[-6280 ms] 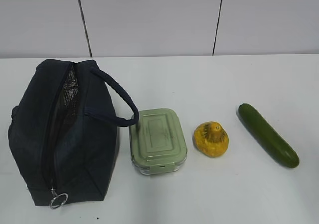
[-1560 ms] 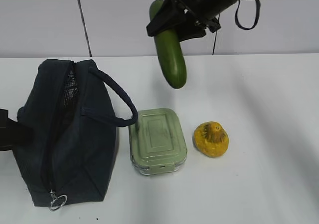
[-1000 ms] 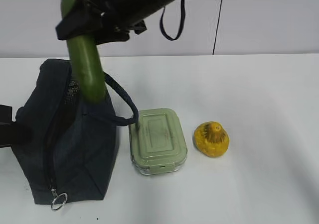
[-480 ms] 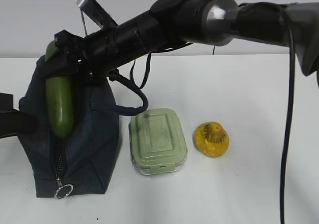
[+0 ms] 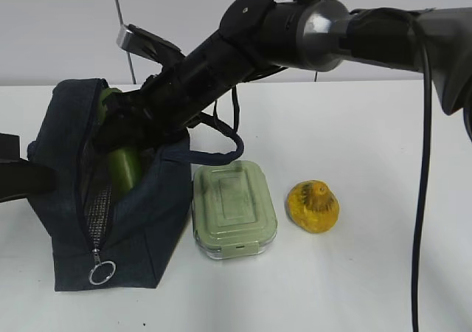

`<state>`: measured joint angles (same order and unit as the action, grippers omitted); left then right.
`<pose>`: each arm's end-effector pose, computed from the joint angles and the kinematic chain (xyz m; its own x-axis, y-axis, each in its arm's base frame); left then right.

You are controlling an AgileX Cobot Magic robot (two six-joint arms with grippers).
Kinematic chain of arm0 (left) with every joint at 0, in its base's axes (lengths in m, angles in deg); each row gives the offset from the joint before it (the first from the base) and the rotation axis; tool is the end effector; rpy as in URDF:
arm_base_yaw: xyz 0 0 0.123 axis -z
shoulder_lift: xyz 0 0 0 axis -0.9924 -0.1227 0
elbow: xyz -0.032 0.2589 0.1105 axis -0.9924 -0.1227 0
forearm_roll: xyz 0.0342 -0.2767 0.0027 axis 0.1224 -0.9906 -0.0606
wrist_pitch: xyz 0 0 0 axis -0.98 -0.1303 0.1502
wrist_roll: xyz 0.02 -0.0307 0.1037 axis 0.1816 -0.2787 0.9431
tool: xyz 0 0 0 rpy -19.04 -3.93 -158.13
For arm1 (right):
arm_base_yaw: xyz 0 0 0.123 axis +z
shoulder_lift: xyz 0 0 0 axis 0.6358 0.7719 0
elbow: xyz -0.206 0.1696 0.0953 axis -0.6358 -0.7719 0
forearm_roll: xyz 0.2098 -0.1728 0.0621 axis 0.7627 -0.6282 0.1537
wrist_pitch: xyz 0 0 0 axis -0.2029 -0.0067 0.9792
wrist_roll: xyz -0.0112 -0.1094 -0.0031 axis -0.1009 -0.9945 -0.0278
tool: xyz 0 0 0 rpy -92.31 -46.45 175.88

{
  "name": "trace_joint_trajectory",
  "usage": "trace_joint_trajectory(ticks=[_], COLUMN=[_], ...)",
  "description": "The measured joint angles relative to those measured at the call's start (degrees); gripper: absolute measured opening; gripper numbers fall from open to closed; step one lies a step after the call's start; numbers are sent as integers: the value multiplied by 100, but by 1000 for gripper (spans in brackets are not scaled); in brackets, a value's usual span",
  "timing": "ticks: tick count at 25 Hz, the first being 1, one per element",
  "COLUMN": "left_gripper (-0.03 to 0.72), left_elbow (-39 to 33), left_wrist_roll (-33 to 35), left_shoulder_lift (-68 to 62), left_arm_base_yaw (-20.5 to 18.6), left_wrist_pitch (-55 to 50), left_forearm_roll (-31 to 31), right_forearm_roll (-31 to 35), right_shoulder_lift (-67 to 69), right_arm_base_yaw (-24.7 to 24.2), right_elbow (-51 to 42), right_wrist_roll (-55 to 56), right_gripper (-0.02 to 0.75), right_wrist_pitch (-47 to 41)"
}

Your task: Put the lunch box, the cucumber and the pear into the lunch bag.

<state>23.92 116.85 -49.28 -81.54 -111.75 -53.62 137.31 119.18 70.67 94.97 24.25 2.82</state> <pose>0.2290 -0.0625 0.2066 -0.8067 -0.2057 -0.5539 0.1646 0.8221 -0.5450 0.4197 0.3397 0.1883 -0.7633 -0.3704 -0.5294 -0.6453 0.4775 0.5963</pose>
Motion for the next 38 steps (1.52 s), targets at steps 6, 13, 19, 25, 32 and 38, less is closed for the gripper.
trace_joint_trajectory(ticks=[6,13,19,25,32,38], left_gripper=[-15,-15,-15,-15,-15,-15], left_elbow=[0,0,0,0,0,0], left_wrist_roll=[6,6,6,6,6,6], left_shoulder_lift=[0,0,0,0,0,0], left_arm_base_yaw=[0,0,0,0,0,0], left_wrist_pitch=[5,5,11,11,11,11], left_forearm_roll=[0,6,6,6,6,6], right_forearm_roll=[70,-391,-2766,-4923,-6068,-6203], right_shoulder_lift=[0,0,0,-252,-1415,-2489], right_arm_base_yaw=[0,-118,-235,-257,-257,-257], right_elbow=[263,1500,2621,2677,1627,-92], right_wrist_roll=[0,114,1242,2276,2792,2912], right_gripper=[589,532,474,461,459,458], right_wrist_pitch=[-130,-1244,-1620,-1723,-1733,-1733])
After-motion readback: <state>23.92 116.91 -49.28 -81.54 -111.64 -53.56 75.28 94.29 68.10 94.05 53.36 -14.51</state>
